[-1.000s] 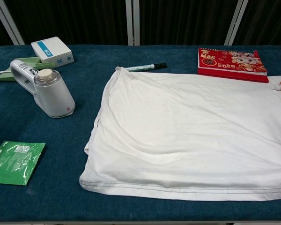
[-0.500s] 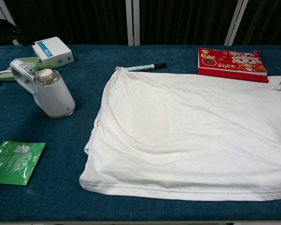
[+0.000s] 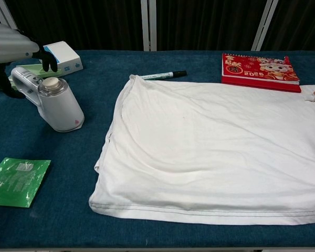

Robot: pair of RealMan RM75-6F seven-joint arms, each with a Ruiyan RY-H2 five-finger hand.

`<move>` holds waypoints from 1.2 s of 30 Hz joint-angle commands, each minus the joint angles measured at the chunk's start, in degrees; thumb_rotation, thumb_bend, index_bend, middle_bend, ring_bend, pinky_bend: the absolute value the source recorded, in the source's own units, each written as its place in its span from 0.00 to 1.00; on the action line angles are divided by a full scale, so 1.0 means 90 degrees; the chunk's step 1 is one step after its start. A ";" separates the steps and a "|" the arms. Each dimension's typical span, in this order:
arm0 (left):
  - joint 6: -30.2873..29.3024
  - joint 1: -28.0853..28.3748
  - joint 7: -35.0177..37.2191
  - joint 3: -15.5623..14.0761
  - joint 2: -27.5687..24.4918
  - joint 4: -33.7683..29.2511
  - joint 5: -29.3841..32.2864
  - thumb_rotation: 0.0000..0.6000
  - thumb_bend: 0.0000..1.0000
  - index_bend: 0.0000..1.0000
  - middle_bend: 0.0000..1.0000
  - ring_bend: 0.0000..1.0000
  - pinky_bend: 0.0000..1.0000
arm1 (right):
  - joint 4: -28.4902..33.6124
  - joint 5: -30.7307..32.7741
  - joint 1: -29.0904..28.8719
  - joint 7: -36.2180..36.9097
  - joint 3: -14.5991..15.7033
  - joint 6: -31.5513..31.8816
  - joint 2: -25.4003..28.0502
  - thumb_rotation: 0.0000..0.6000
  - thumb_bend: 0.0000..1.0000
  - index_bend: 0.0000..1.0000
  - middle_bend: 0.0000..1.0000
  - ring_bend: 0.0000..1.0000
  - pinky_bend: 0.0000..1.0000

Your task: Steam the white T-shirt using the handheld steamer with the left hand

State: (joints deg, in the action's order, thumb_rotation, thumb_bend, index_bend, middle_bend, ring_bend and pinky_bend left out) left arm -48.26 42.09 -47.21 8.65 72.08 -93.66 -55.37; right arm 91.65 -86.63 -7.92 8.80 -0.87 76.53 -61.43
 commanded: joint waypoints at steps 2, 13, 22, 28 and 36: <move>0.0104 0.0204 -0.0056 -0.0130 0.0114 0.0229 0.0223 1.00 0.15 0.25 0.28 0.14 0.00 | -0.0027 0.0016 -0.0003 0.0017 0.0007 -0.0021 -0.0019 1.00 0.01 0.00 0.00 0.00 0.05; 0.0300 0.0628 -0.0112 -0.0480 0.0272 0.0636 0.0685 1.00 0.17 0.31 0.41 0.28 0.00 | -0.0079 0.0071 -0.0010 0.0037 0.0018 -0.0078 -0.0067 1.00 0.01 0.00 0.00 0.00 0.05; 0.0405 0.0962 -0.0266 -0.0756 0.0287 0.0772 0.0859 1.00 0.17 0.37 0.42 0.29 0.00 | -0.0099 0.0111 -0.0002 0.0050 0.0025 -0.0100 -0.0089 1.00 0.01 0.00 0.00 0.00 0.05; 0.0438 0.1092 -0.0248 -0.0919 0.0249 0.0779 0.0989 1.00 0.18 0.42 0.43 0.29 0.00 | -0.0135 0.0132 0.0003 0.0080 0.0029 -0.0115 -0.0105 1.00 0.01 0.00 0.00 0.00 0.05; 0.0586 0.1243 -0.0134 -0.1101 0.0324 0.0873 0.1233 1.00 0.18 0.48 0.50 0.34 0.00 | -0.0138 0.0138 -0.0012 0.0075 0.0022 -0.0137 -0.0116 1.00 0.01 0.00 0.00 0.00 0.05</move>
State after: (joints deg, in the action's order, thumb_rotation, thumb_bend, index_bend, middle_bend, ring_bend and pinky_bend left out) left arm -43.20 53.12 -48.63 -1.15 74.90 -85.88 -44.48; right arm 90.42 -85.39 -8.03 9.48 -0.67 75.30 -62.46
